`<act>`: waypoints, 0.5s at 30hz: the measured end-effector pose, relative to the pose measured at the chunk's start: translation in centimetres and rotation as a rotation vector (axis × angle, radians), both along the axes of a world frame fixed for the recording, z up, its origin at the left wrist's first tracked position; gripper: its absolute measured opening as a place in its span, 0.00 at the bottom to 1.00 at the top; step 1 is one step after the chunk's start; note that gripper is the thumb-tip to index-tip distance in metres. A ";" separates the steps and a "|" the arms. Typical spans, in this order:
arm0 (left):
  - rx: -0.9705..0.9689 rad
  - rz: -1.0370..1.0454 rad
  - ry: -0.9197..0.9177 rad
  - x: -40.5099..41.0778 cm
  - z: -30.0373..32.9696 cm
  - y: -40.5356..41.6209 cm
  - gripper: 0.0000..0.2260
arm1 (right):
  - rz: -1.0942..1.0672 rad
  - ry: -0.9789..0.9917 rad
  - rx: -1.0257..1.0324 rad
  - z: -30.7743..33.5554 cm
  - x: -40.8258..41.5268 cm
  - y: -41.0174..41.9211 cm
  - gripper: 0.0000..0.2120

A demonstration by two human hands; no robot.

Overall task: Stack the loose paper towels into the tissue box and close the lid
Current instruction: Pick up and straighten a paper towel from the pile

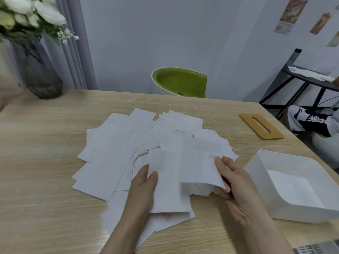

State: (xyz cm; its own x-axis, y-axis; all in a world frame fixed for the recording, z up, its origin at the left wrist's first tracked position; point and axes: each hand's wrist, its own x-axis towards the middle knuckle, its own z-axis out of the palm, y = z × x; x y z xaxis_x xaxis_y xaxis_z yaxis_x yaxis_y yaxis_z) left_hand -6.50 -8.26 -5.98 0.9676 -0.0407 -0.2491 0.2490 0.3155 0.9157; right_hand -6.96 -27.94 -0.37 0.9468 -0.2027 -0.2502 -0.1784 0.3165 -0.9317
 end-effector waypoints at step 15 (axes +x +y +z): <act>0.060 0.043 -0.031 0.1 -0.6 0.1 0.12 | 0.169 0.061 -0.241 -1.7 -1.2 3.1 0.05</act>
